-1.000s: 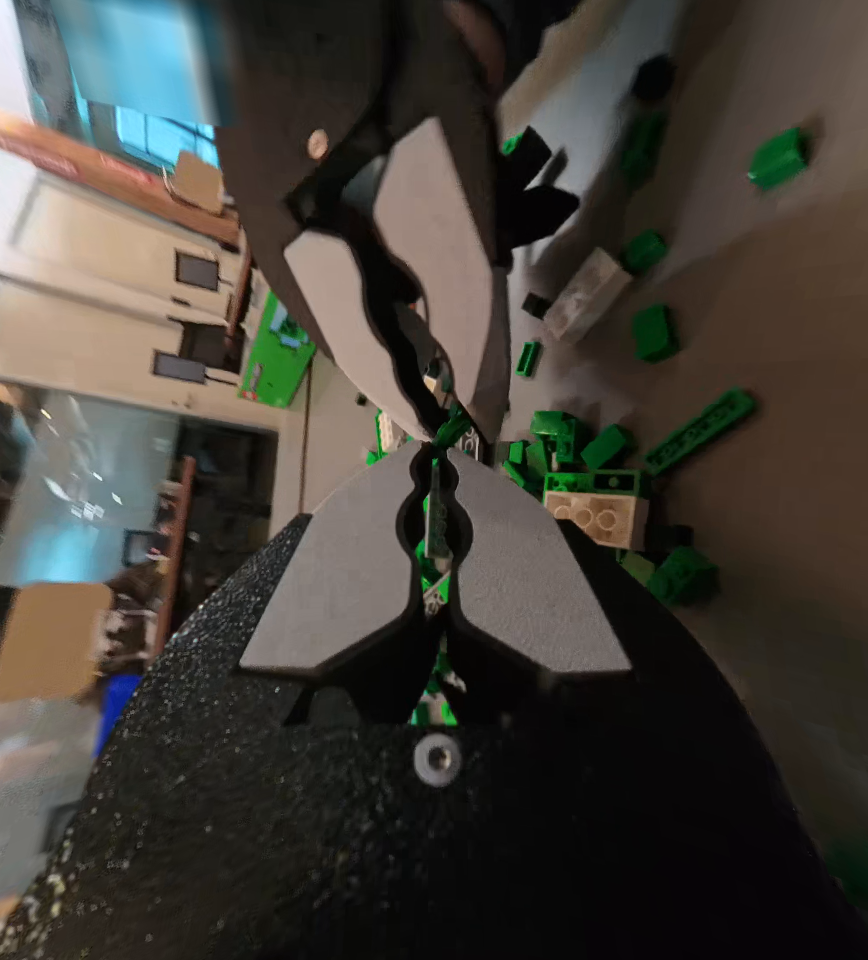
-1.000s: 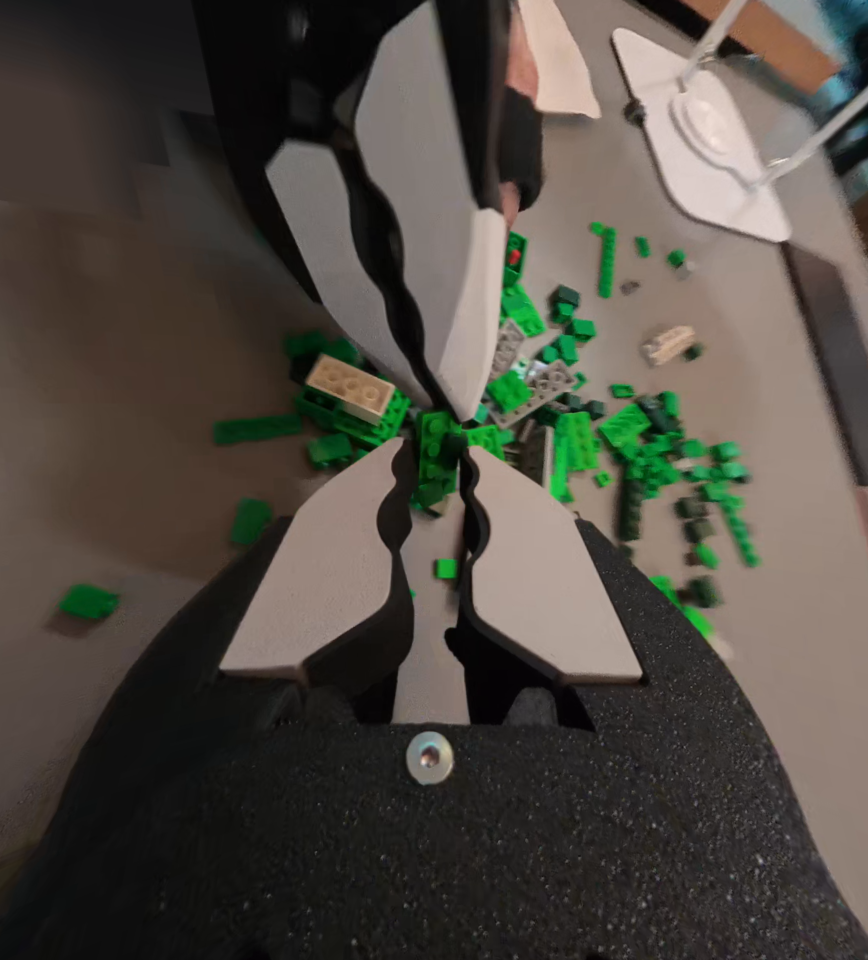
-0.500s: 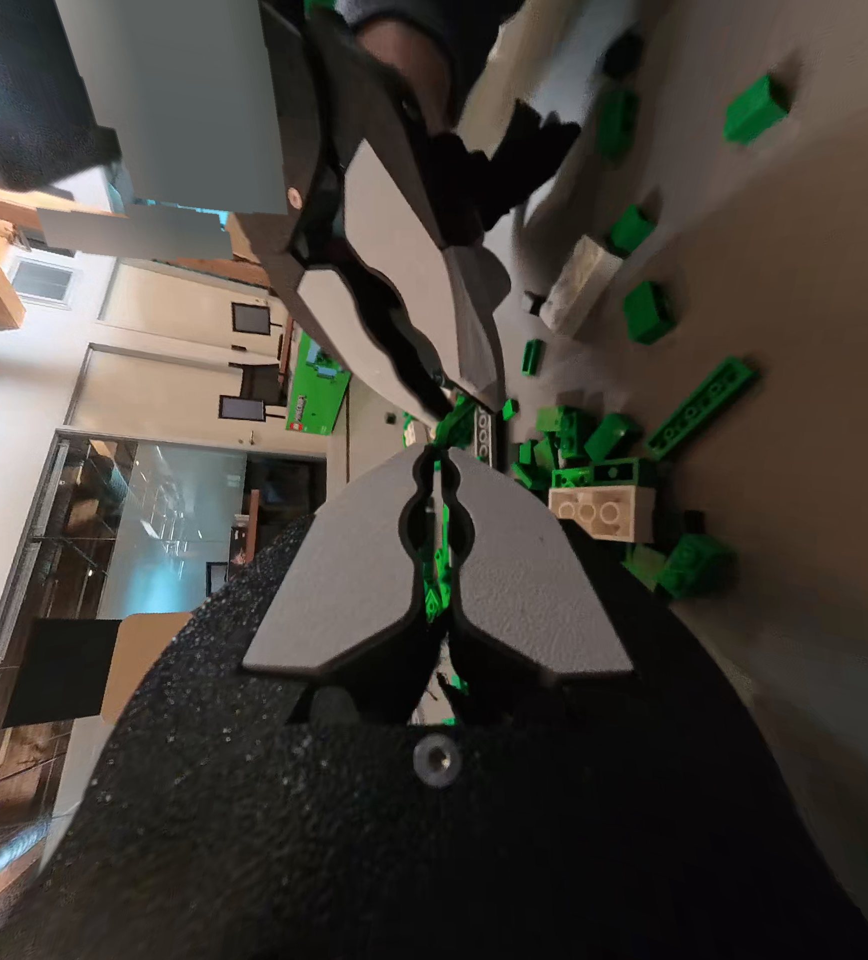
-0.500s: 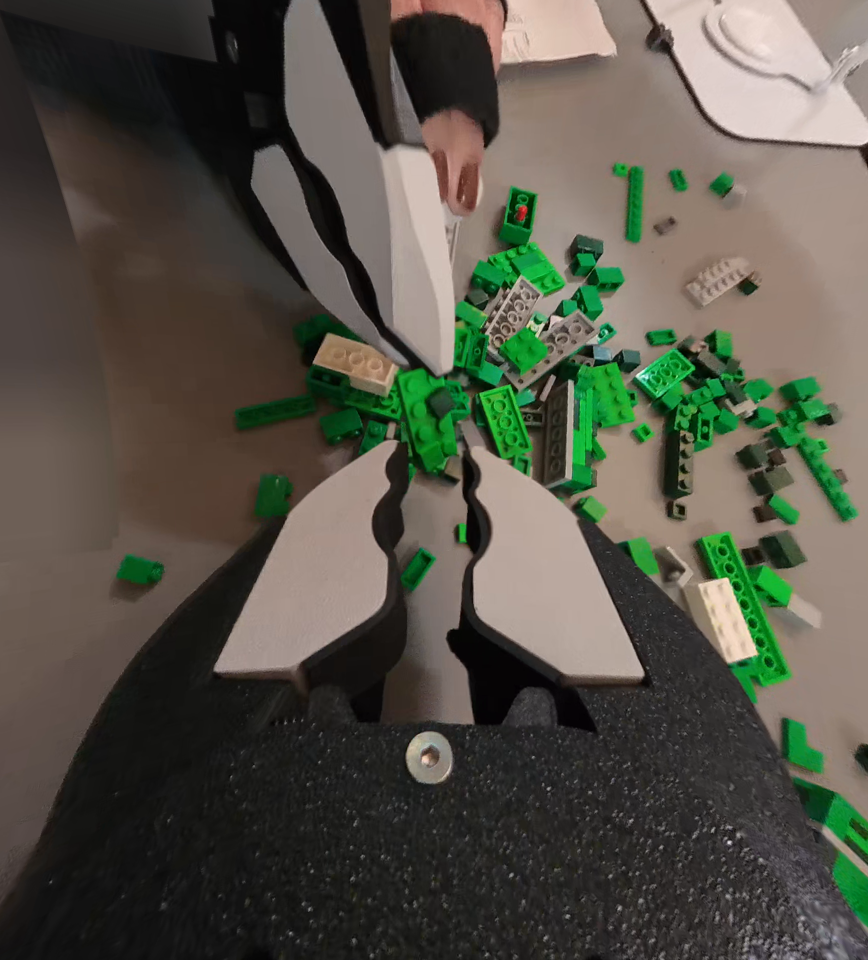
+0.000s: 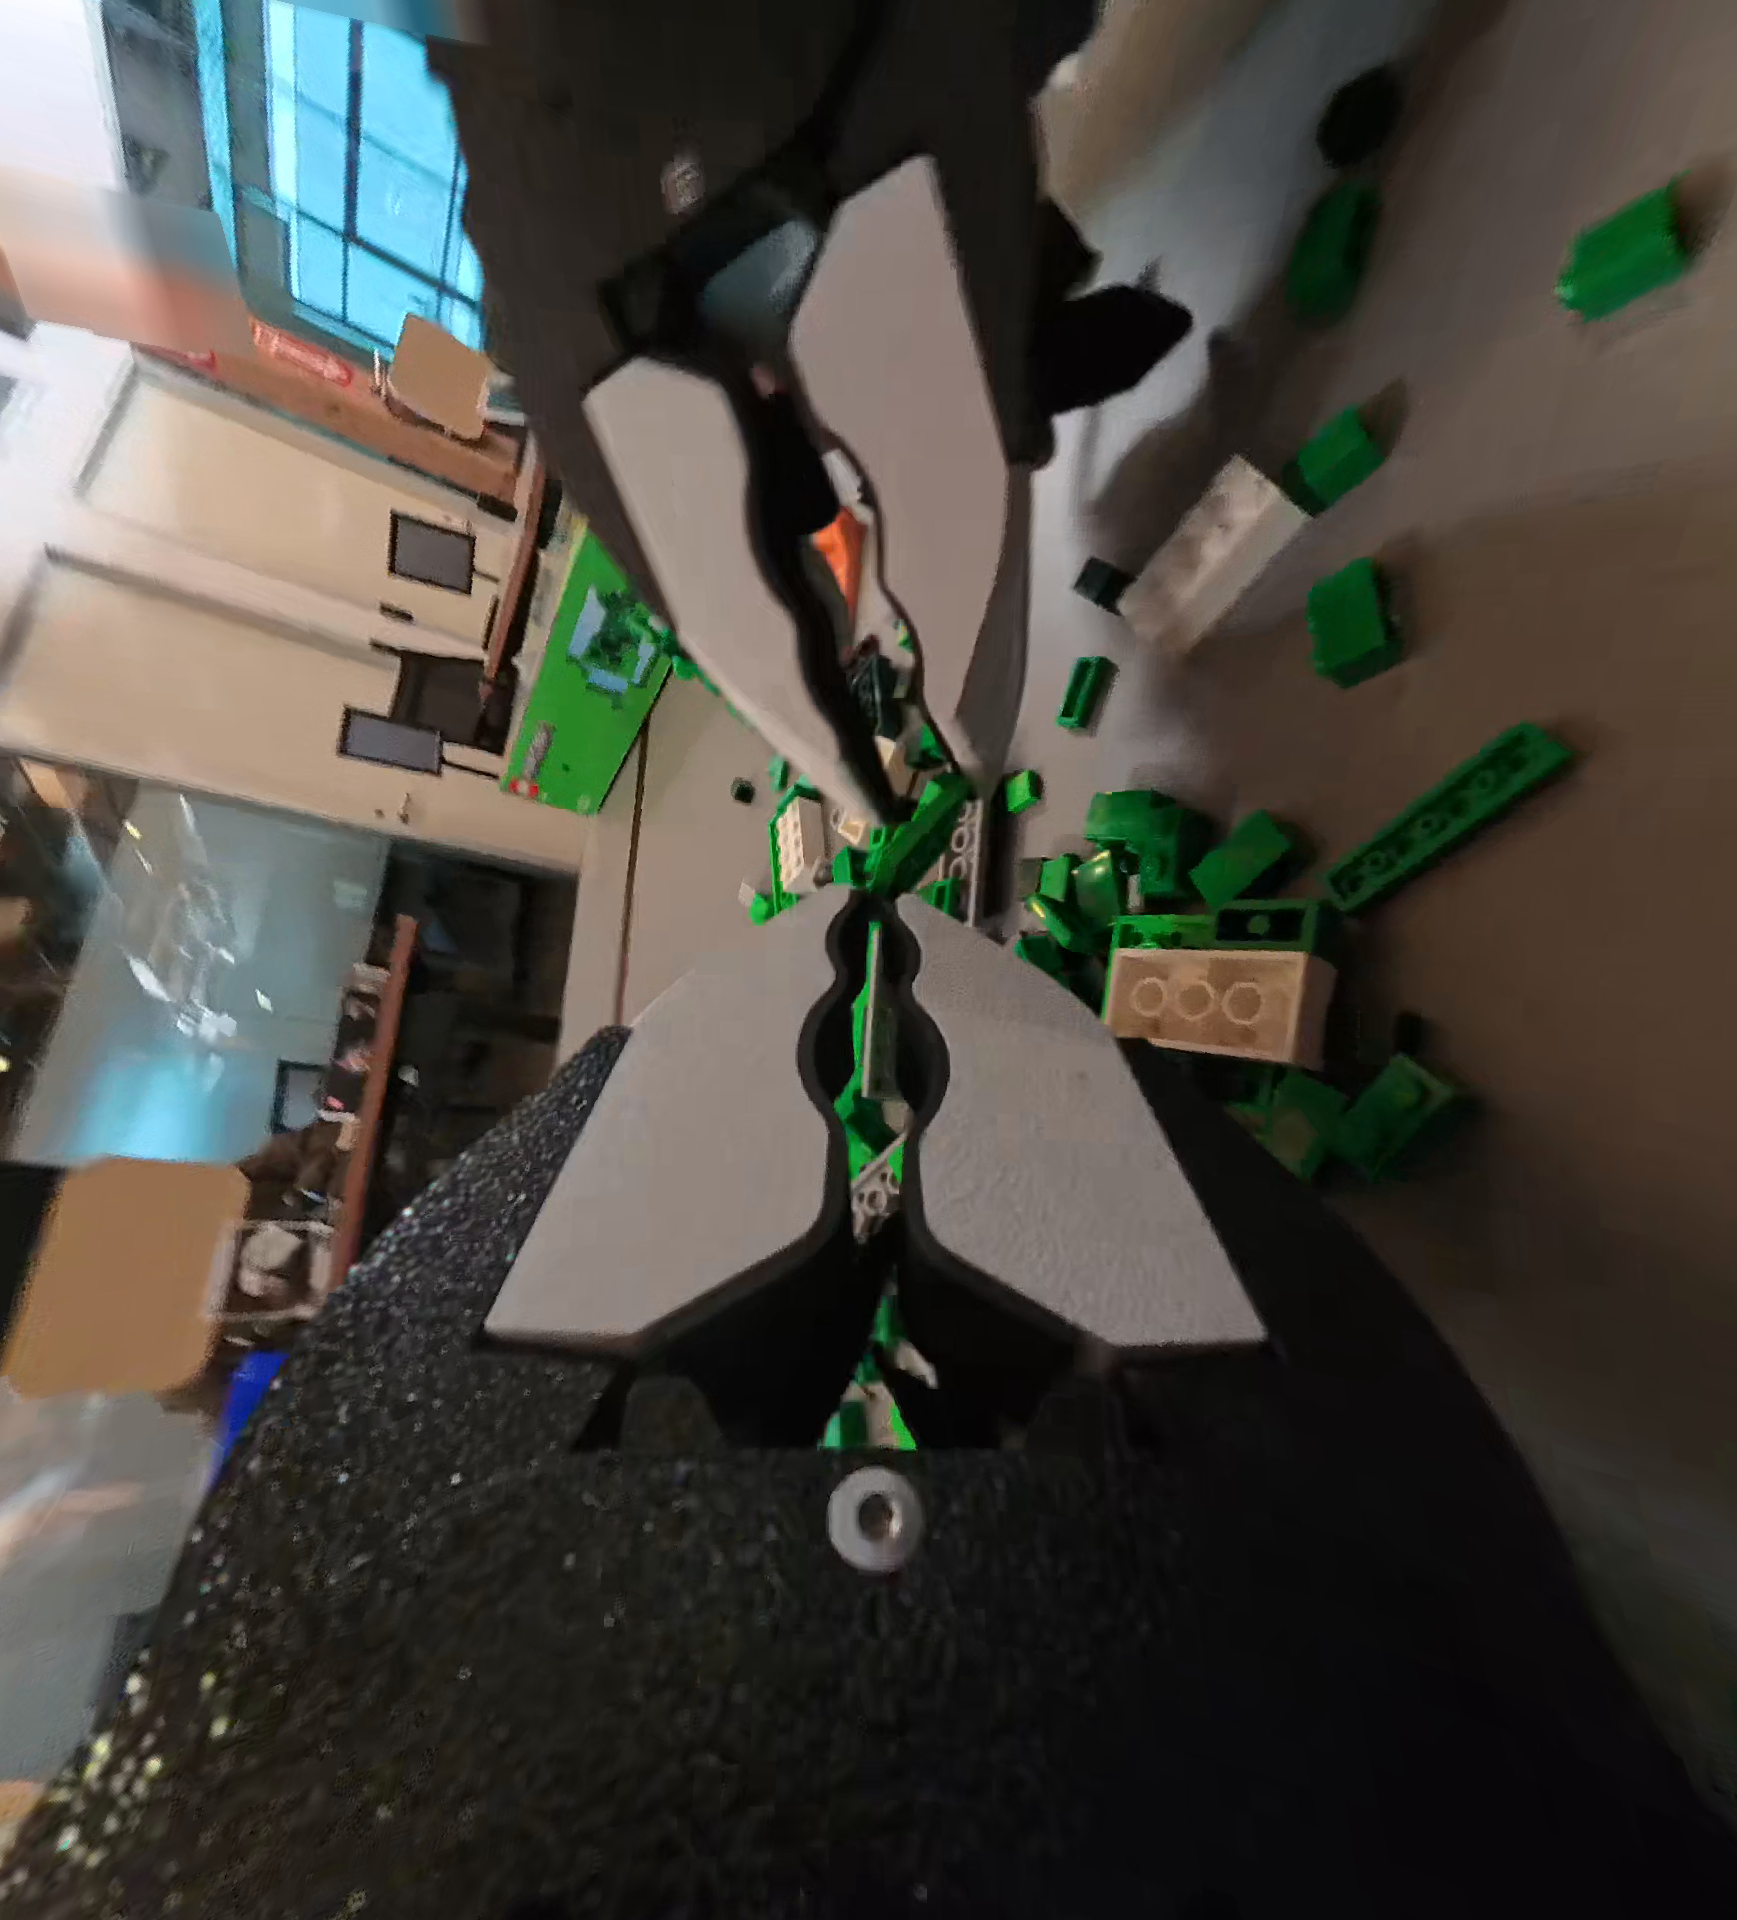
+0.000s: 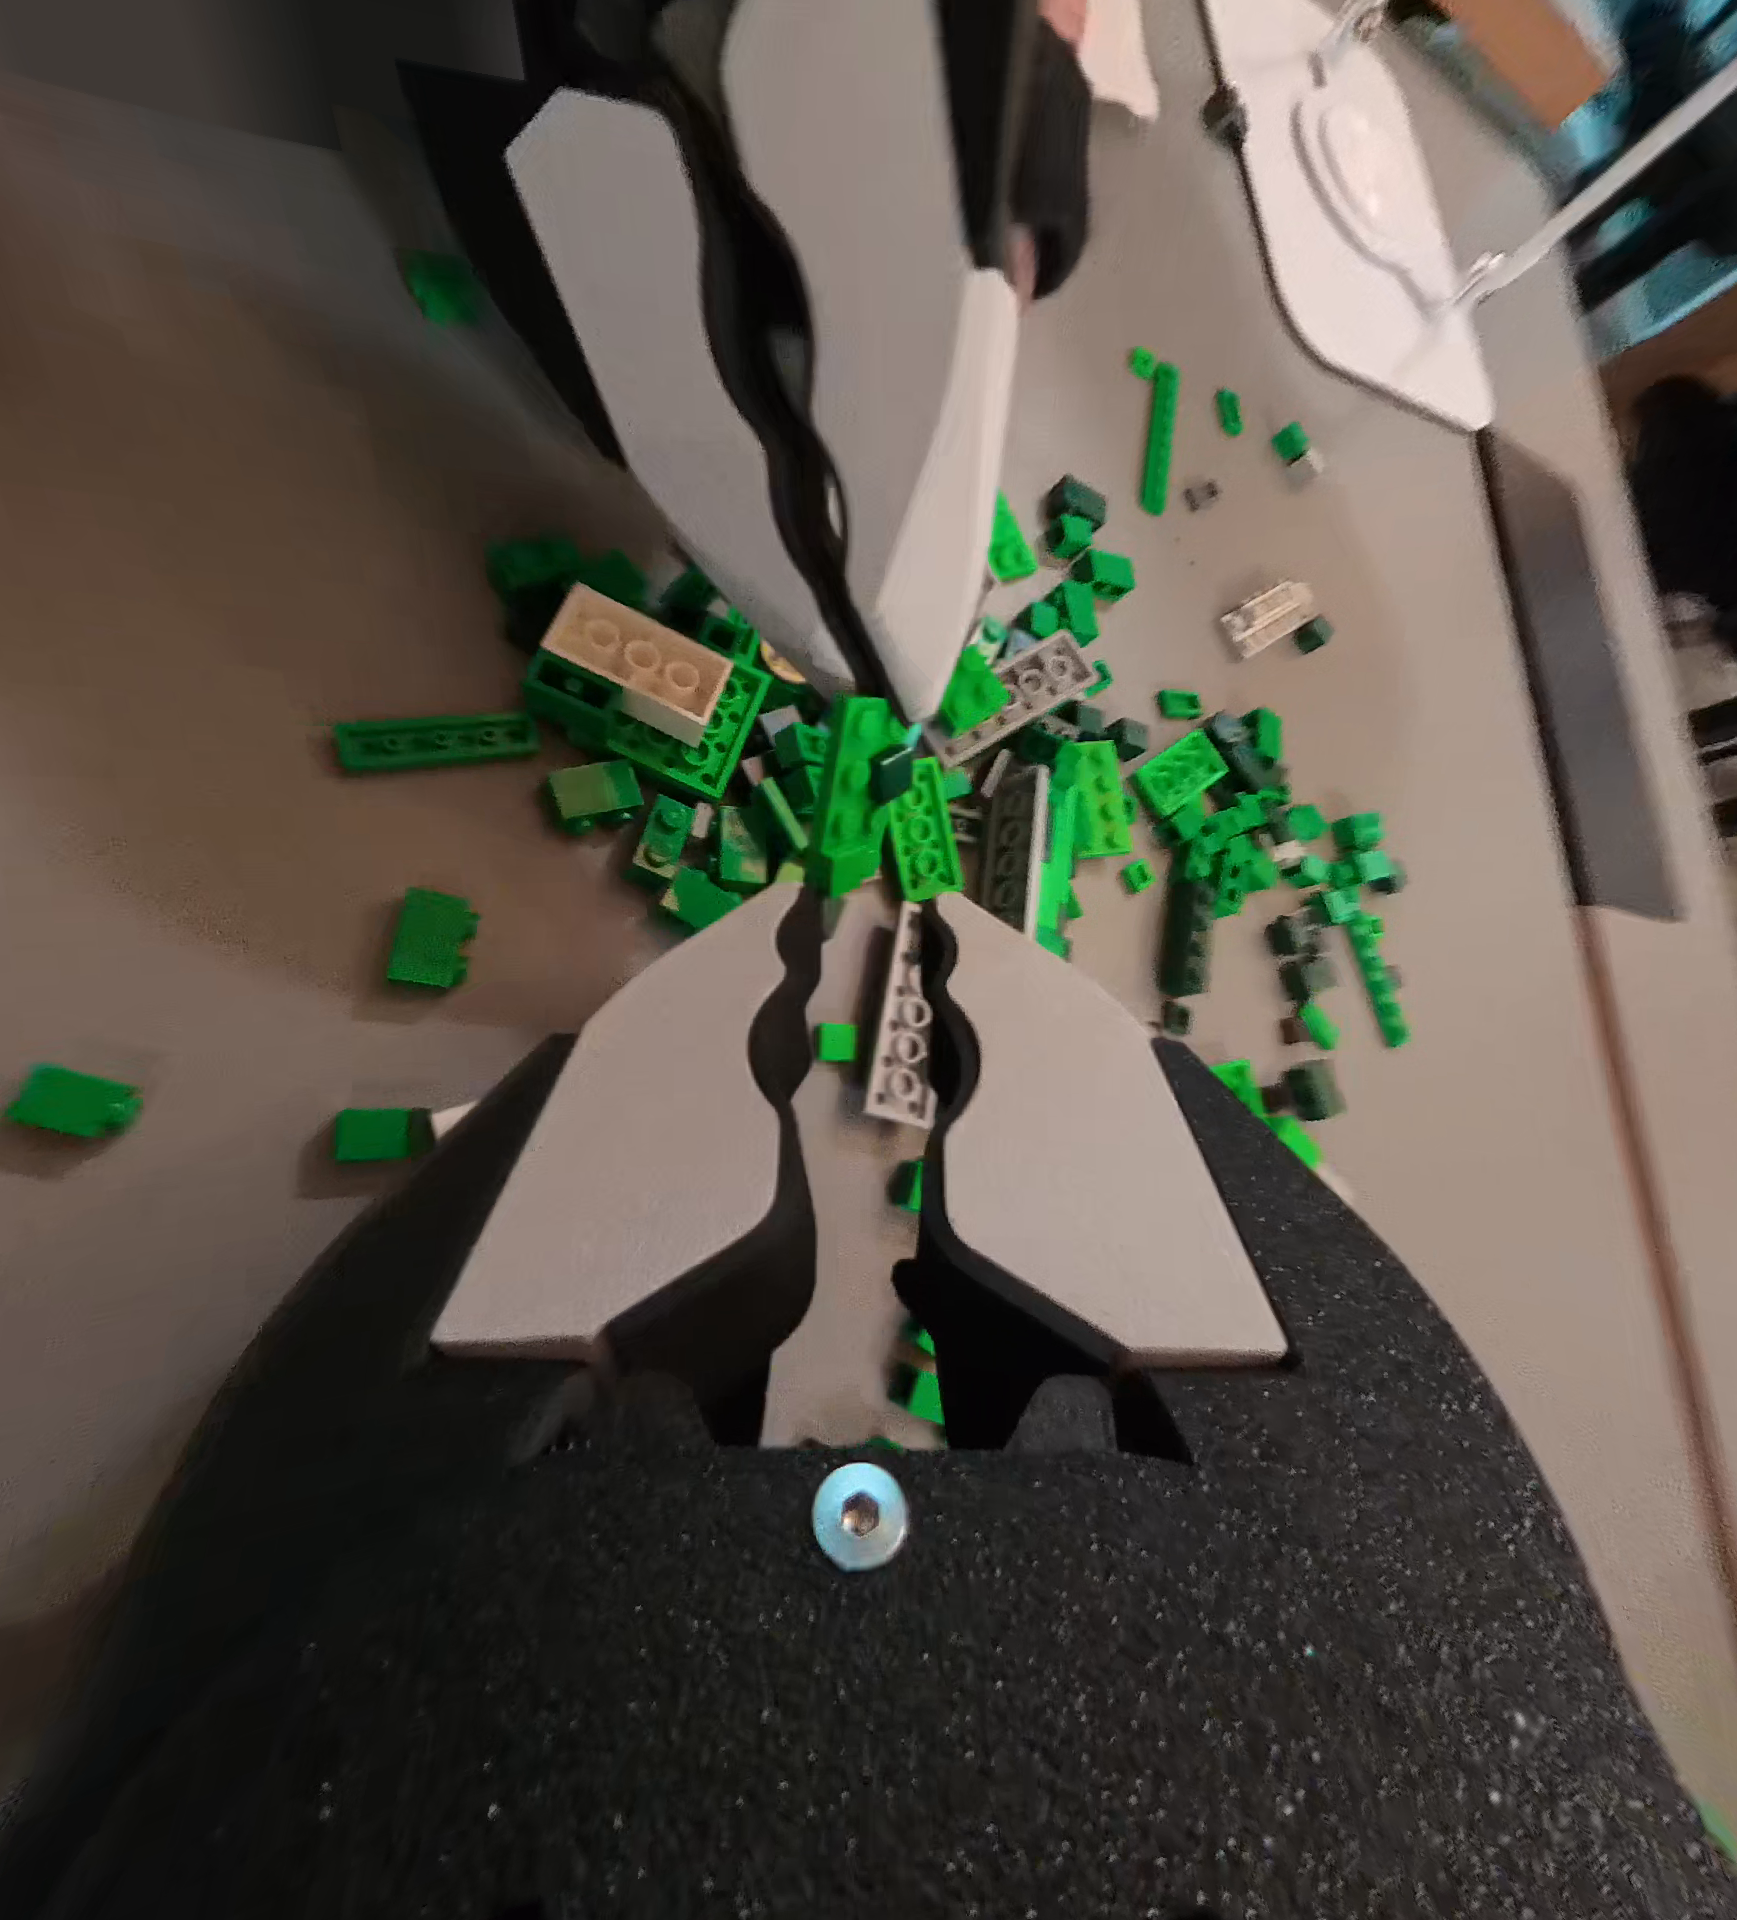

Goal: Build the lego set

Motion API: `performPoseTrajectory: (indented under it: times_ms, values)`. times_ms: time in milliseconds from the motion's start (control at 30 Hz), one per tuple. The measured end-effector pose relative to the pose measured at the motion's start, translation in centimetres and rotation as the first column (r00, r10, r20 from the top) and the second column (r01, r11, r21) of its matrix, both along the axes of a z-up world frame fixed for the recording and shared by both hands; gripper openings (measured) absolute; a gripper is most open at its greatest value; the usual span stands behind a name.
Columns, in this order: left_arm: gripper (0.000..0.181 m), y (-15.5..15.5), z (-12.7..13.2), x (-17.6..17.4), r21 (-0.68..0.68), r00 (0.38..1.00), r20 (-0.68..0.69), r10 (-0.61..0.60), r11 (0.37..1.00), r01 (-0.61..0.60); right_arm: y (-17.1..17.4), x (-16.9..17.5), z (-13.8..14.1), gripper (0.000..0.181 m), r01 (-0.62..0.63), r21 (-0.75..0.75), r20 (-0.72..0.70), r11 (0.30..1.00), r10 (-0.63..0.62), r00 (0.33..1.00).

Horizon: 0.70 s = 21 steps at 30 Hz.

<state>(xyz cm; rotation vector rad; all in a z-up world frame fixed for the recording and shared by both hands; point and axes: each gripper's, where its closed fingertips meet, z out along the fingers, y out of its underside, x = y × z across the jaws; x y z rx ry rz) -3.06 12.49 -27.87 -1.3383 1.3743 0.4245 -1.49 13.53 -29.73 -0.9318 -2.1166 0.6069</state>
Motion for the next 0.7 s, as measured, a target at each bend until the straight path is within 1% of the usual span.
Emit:
performPoseTrajectory:
  times_ms: [67, 133, 200, 267, 333, 367, 467, 500, 533, 600, 667, 700]
  values:
    - [0.002, -0.4, 0.0, 0.5, 0.061, 0.995, -0.092, -0.036, 0.997, 0.041, -0.3, 0.3, -0.2, 0.023, -0.011, -0.094, 0.03, 0.995, 0.014, 0.999]
    - [0.003, -0.6, 0.0, 1.0, 0.082, 0.989, -0.139, -0.057, 0.994, 0.069, -0.6, 0.5, -0.4, 0.029, -0.018, -0.16, 0.049, 0.987, 0.026, 0.998]
    - [0.002, -0.8, -0.1, 1.1, 0.088, 0.987, -0.148, -0.07, 0.993, 0.083, -0.8, 0.7, -0.4, 0.031, -0.024, -0.218, 0.065, 0.976, 0.039, 0.997]
    - [0.002, -0.9, 0.0, 1.3, 0.086, 0.988, -0.131, -0.081, 0.992, 0.092, -1.6, 1.4, 0.0, 0.033, -0.059, -0.324, 0.085, 0.944, 0.091, 0.992]
    - [0.002, -0.9, 0.0, 1.4, 0.089, 0.986, -0.144, -0.085, 0.991, 0.098, -2.5, 1.5, 0.8, 0.038, -0.095, -0.419, 0.059, 0.903, 0.132, 0.99]
    - [0.002, -1.0, 0.0, 1.6, 0.092, 0.985, -0.146, -0.095, 0.99, 0.109, -2.8, 1.4, 1.1, 0.038, -0.115, -0.431, 0.036, 0.895, 0.144, 0.989]
    - [0.002, -1.3, 0.0, 2.6, 0.1, 0.98, -0.154, -0.129, 0.984, 0.145, -3.9, 1.2, 0.4, 0.038, -0.143, -0.397, 0.056, 0.907, 0.179, 0.982]
    - [0.003, -1.4, -0.3, 2.8, 0.079, 0.978, -0.152, -0.143, 0.985, 0.156, -4.0, 1.0, 0.1, 0.026, -0.148, -0.367, 0.058, 0.918, 0.181, 0.982]
    - [0.003, -1.6, -0.6, 3.0, 0.052, 0.978, -0.139, -0.154, 0.985, 0.163, -3.8, 0.8, -0.1, 0.019, -0.147, -0.33, 0.05, 0.933, 0.173, 0.984]
    - [0.003, -1.2, -0.6, 2.4, -0.003, 0.99, -0.072, -0.119, 0.993, 0.119, -3.3, 0.2, 0.1, 0.018, -0.129, -0.255, 0.018, 0.958, 0.138, 0.99]
    - [0.004, -0.5, -0.2, 1.5, -0.06, 0.999, 0.02, -0.046, 0.997, 0.047, -2.3, -0.5, 0.4, 0.018, -0.092, -0.097, -0.027, 0.991, 0.09, 0.996]
    - [0.004, -0.2, -0.3, 1.2, -0.082, 0.999, 0.044, -0.019, 0.996, 0.022, -1.9, -0.8, 0.4, 0.018, -0.071, -0.01, -0.044, 0.997, 0.071, 0.997]
